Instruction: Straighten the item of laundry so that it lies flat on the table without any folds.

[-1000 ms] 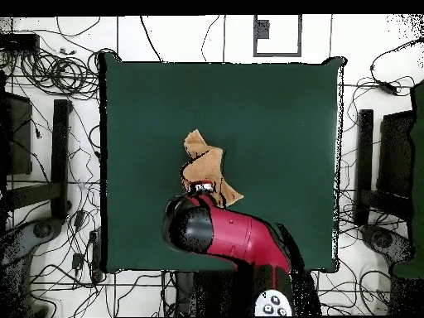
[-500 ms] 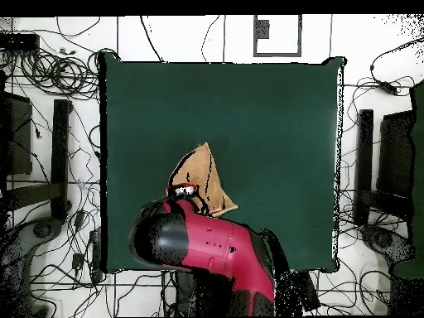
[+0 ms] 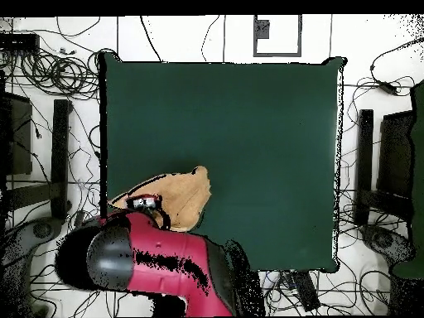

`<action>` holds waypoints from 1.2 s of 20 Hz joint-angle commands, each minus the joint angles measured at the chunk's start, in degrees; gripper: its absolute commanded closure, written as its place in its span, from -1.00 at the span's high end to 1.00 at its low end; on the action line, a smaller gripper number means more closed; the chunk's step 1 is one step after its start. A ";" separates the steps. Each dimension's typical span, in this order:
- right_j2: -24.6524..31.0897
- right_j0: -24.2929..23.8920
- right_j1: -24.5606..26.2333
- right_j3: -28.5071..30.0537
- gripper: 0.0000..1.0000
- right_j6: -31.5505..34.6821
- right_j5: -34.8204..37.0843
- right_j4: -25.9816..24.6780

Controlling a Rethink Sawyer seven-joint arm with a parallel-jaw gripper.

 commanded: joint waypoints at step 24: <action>15.89 -23.61 7.85 11.90 -1.00 -6.95 -30.90 -6.57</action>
